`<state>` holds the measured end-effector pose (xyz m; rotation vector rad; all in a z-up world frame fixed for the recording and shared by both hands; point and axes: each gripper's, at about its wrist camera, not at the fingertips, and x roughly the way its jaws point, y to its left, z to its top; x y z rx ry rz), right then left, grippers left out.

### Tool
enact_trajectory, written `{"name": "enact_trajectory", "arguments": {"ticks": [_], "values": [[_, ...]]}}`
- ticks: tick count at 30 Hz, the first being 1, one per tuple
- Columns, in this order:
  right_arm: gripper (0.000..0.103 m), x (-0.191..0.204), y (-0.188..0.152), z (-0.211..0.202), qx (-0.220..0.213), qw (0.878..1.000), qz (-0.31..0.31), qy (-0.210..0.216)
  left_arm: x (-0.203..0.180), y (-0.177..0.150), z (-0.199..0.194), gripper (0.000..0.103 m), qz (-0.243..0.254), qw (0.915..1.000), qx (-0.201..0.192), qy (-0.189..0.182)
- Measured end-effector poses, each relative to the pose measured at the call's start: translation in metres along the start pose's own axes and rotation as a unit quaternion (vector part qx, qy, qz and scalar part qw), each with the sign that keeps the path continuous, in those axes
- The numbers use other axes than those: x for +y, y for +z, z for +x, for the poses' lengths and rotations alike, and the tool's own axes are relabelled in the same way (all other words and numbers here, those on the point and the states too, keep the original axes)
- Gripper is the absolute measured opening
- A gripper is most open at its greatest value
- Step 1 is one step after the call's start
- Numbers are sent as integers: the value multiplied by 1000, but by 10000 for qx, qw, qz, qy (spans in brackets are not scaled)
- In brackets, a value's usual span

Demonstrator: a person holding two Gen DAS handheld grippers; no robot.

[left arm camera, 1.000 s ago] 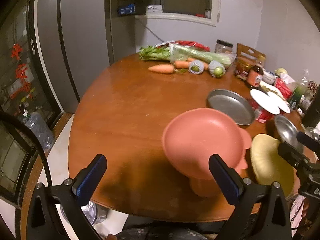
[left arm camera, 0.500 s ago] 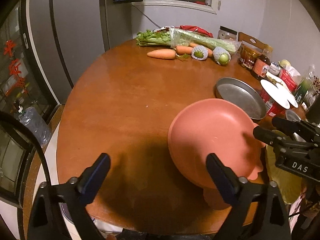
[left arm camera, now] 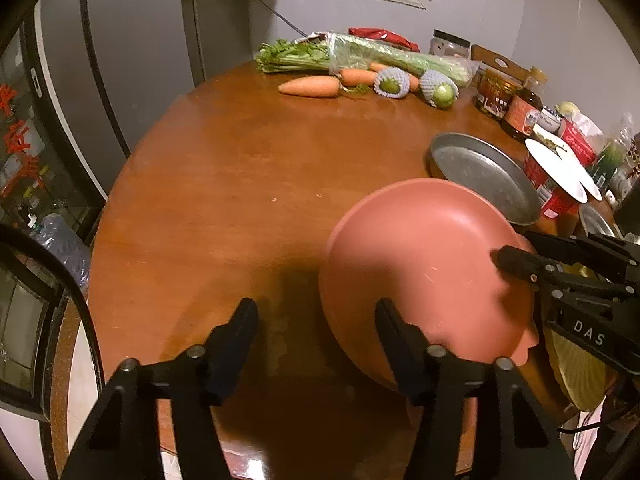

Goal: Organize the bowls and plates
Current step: 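Grasp the pink pedestal plate rim with the left tool and lift it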

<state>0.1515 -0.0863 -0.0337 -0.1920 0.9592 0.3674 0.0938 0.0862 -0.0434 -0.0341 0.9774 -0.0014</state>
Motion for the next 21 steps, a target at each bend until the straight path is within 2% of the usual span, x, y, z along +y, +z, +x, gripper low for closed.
{"name": "enact_trajectory", "arguments": {"ticks": [3, 6, 9, 21], "values": [[32, 2, 0, 2, 23, 10000, -33, 89, -2, -1, 4, 44, 12, 9999, 62, -88], [30, 5, 2, 1, -19, 9999, -74, 127, -5, -1, 3, 38, 35, 9999, 41, -163], [29, 11, 4, 0, -4, 9995, -37, 298, -3, -2, 2, 38, 19, 10000, 20, -74], [29, 56, 36, 20, -51, 9985, -483, 253, 33, -1, -2, 38, -266, 9995, -11, 185]]}}
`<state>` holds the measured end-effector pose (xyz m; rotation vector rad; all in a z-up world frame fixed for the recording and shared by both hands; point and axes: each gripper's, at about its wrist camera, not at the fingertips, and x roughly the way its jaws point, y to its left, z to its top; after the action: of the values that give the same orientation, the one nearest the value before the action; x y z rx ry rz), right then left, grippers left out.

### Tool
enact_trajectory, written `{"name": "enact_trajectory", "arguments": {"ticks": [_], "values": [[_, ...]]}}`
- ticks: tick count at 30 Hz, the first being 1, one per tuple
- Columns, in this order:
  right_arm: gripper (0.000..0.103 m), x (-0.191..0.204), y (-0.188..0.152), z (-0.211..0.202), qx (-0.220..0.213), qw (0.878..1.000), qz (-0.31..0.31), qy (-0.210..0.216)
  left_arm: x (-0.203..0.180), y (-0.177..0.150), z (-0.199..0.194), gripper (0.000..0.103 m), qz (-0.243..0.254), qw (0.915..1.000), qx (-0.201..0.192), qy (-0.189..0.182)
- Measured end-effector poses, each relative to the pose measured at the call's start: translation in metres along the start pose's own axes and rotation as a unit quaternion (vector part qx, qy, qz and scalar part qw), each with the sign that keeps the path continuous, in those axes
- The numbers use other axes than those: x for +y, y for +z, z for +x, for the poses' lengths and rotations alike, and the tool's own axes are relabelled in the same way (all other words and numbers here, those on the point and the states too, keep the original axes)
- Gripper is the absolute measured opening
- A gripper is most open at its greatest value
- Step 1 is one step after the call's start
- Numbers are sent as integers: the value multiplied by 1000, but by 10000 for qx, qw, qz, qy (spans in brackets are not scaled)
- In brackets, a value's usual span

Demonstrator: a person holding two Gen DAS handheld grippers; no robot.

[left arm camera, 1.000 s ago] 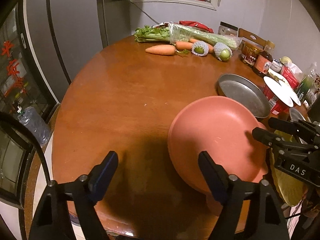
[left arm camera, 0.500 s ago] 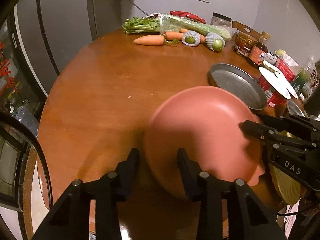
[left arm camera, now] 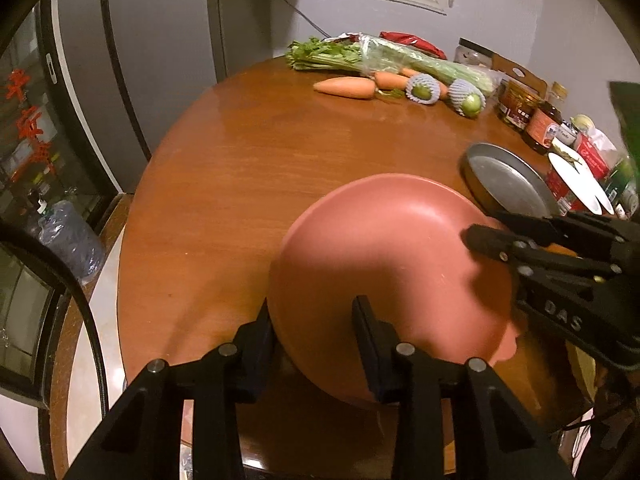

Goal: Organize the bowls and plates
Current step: 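Grasp the pink pedestal plate rim with the left tool and lift it, then carry the pink plate and set it down on the table, open left tool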

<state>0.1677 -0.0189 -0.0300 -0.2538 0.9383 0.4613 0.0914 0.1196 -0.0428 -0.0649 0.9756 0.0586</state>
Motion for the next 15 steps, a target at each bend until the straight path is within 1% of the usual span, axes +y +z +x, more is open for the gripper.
{"name": "enact_trajectory", "arguments": {"ticks": [3, 15], "values": [[30, 4, 9, 11, 42, 10000, -30, 14, 3, 0, 4, 38, -12, 10000, 44, 17], [32, 4, 19, 19, 7, 9999, -36, -138, -1, 0, 5, 38, 34, 10000, 21, 12]]}}
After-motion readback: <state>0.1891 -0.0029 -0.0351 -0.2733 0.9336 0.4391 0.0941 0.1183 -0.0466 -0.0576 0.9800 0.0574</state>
